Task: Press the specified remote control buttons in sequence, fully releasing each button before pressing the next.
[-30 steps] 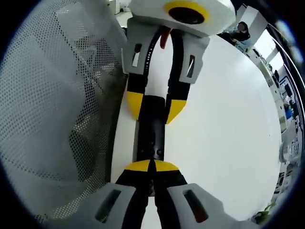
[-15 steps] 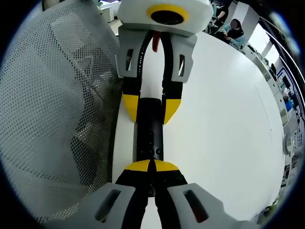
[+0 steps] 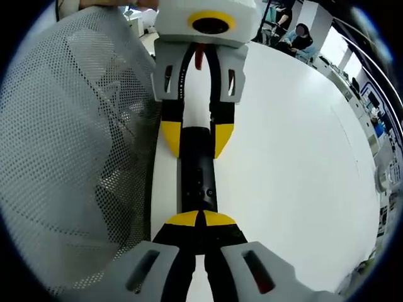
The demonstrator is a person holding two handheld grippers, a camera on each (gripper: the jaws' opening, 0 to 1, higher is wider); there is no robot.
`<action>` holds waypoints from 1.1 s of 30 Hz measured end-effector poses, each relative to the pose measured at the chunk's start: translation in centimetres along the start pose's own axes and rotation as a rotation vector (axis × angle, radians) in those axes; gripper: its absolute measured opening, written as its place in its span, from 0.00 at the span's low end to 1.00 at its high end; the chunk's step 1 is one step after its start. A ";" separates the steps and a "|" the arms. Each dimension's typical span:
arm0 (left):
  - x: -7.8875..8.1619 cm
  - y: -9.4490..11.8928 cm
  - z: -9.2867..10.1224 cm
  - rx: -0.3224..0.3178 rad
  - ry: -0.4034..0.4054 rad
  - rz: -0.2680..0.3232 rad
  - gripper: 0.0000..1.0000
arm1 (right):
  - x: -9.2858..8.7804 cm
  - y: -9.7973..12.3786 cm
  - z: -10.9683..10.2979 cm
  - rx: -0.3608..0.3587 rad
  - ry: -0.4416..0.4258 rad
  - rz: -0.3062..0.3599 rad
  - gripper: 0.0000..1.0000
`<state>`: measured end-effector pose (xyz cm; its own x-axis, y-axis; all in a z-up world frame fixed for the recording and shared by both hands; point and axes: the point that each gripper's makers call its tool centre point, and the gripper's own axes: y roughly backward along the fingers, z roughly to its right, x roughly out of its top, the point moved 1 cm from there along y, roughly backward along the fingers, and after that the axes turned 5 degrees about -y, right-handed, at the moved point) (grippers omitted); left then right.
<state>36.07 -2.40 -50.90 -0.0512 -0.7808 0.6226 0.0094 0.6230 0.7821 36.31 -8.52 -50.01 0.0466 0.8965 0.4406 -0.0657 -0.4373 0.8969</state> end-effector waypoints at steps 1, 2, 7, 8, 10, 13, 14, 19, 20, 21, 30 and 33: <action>0.0 0.0 0.0 0.001 -0.001 -0.002 0.25 | 0.0 0.0 0.0 0.002 0.003 -0.009 0.00; 0.0 0.0 0.0 0.001 -0.001 -0.003 0.25 | 0.0 0.0 0.0 0.002 0.005 -0.015 0.00; 0.0 0.0 0.0 0.001 -0.002 -0.002 0.25 | 0.1 -0.2 -0.1 -0.006 0.024 -0.058 0.00; 0.0 0.0 0.0 0.000 -0.001 -0.002 0.25 | 0.1 -0.2 -0.1 -0.015 0.046 -0.078 0.00; 0.0 0.0 0.0 0.000 0.000 -0.002 0.25 | 0.1 -0.3 -0.2 -0.026 0.074 -0.089 0.00; 0.0 0.0 0.0 -0.001 -0.001 -0.003 0.25 | 0.0 -0.1 0.0 -0.022 0.031 -0.068 0.00; 0.0 0.0 0.1 -0.001 -0.001 -0.003 0.25 | 0.0 -0.1 0.0 -0.016 0.007 -0.051 0.00; 0.0 0.0 0.1 -0.001 0.000 -0.002 0.25 | -0.1 0.0 0.1 -0.002 -0.001 -0.026 0.00; 0.0 0.1 0.1 0.000 0.001 -0.001 0.25 | -0.1 0.0 0.1 0.004 -0.010 -0.021 0.00; 0.0 0.1 0.1 0.001 0.000 0.000 0.25 | -0.1 0.0 0.1 0.009 -0.021 -0.018 0.00; 0.0 0.1 0.1 -0.002 0.006 0.008 0.25 | -0.7 0.4 0.0 0.007 -0.011 -0.038 0.00; 0.0 0.0 0.0 -0.002 0.006 0.009 0.25 | -0.7 0.4 0.0 0.006 -0.021 -0.036 0.00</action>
<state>36.03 -2.40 -50.85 -0.0447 -0.7756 0.6297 0.0117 0.6299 0.7766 36.25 -9.35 -50.01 0.0693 0.9101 0.4087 -0.0575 -0.4053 0.9124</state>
